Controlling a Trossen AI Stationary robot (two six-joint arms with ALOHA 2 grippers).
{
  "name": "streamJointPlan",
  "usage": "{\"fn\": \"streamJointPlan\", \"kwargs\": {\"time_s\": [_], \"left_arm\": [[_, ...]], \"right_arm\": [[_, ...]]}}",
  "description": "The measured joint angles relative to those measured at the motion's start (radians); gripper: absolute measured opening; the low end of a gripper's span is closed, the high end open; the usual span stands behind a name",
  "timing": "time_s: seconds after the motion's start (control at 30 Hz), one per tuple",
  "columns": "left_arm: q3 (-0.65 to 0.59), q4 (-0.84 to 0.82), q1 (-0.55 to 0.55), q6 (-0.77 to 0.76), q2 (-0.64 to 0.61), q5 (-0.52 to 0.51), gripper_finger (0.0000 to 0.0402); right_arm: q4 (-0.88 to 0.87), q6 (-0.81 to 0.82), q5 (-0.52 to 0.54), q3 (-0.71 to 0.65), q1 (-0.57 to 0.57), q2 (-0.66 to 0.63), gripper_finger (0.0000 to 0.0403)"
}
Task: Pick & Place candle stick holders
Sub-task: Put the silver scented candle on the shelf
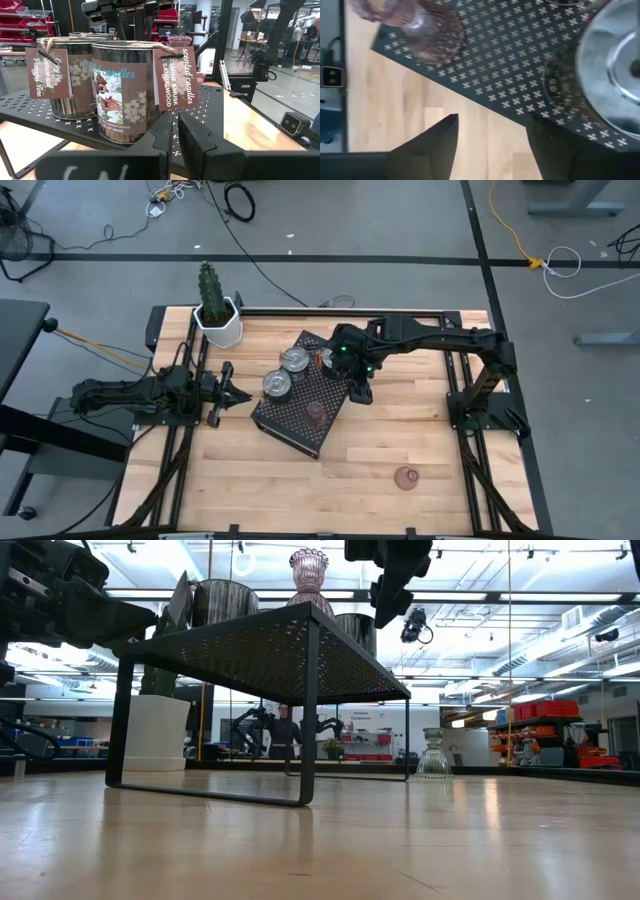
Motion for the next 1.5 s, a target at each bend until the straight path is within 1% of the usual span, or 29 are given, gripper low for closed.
{"fn": "streamJointPlan", "kwargs": {"time_s": [0.23, 0.37, 0.73, 1.0, 1.5], "left_arm": [[0.000, 0.000, 0.000, 0.000, 0.000, 0.000, 0.0034], [0.000, 0.000, 0.000, 0.000, 0.000, 0.000, 0.0034], [0.000, 0.000, 0.000, 0.000, 0.000, 0.000, 0.0034], [0.000, 0.000, 0.000, 0.000, 0.000, 0.000, 0.0034], [0.000, 0.000, 0.000, 0.000, 0.000, 0.000, 0.0034]], "right_arm": [[-0.003, 0.036, 0.156, 0.000, -0.003, 0.000, 0.0177], [-0.010, 0.052, 0.195, 0.000, -0.003, 0.000, 0.0144], [-0.015, 0.098, 0.197, 0.000, -0.011, 0.000, 0.0057], [-0.015, 0.105, 0.197, 0.000, -0.011, 0.000, 0.0007], [-0.014, 0.104, 0.209, 0.000, -0.011, -0.001, 0.0002]]}}
